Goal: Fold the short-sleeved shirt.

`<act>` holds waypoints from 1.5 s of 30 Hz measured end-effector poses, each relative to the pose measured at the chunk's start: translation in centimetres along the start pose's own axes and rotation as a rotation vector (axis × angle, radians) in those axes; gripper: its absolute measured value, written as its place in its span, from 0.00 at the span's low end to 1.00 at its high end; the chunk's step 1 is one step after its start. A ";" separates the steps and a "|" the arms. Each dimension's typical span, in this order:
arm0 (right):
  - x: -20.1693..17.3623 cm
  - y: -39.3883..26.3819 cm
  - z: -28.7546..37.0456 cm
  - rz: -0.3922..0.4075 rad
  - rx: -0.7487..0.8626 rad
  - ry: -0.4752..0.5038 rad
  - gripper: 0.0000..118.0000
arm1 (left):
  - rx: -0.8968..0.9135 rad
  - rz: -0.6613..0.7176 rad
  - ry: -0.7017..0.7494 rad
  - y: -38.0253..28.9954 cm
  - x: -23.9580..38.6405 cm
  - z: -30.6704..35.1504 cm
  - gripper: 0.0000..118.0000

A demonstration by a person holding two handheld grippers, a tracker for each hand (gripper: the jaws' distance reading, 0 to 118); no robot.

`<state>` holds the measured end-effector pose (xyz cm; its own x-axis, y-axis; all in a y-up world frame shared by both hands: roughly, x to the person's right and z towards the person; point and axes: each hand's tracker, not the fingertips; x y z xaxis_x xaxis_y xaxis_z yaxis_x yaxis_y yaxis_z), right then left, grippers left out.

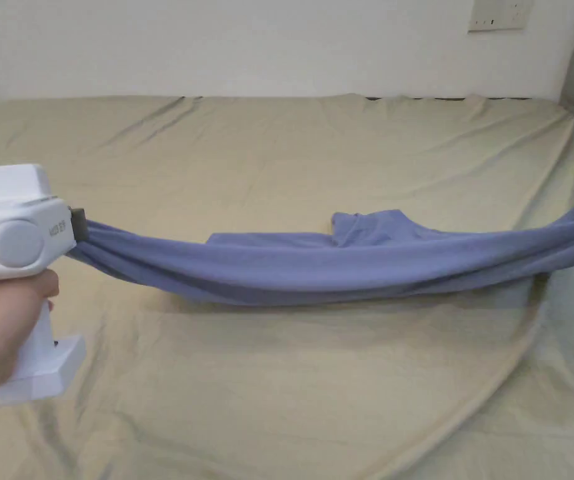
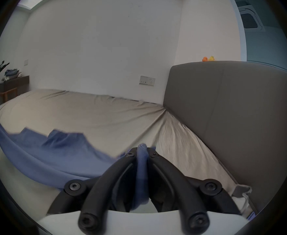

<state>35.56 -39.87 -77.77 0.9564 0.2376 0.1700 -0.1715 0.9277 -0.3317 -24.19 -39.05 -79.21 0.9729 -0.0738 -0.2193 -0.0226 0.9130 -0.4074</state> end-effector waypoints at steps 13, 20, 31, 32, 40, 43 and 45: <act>4.1 -9.3 21.8 0.056 -0.028 0.091 0.07 | -0.057 -0.066 -0.084 -10.2 -5.9 17.8 0.02; 5.5 -14.9 27.6 0.028 -0.130 0.110 0.07 | -0.137 -0.059 -0.127 -17.0 -8.7 22.4 0.02; 5.6 -19.4 28.5 0.004 -0.267 0.112 0.07 | -0.285 -0.147 -0.213 -22.9 -9.8 22.8 0.07; 5.7 -19.4 28.4 -0.010 -0.278 0.115 0.12 | -0.313 -0.120 -0.213 -22.9 -9.9 22.8 0.29; 6.5 -13.6 33.1 -0.150 -0.051 0.143 0.99 | -0.097 -0.099 -0.273 -19.6 -11.1 30.0 0.57; 4.0 -11.8 35.0 -0.107 0.051 0.252 0.32 | -0.043 -0.138 -0.260 -20.2 -11.1 32.4 0.00; 1.2 -11.1 35.5 -0.081 0.030 0.288 0.00 | -0.070 -0.100 -0.304 -20.8 -11.8 33.1 0.00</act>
<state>30.18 -39.67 -40.91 0.9942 0.0749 -0.0769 -0.0947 0.9494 -0.2994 -27.57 -43.89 -38.77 0.9950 -0.0287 0.0952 0.0709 0.8766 -0.4760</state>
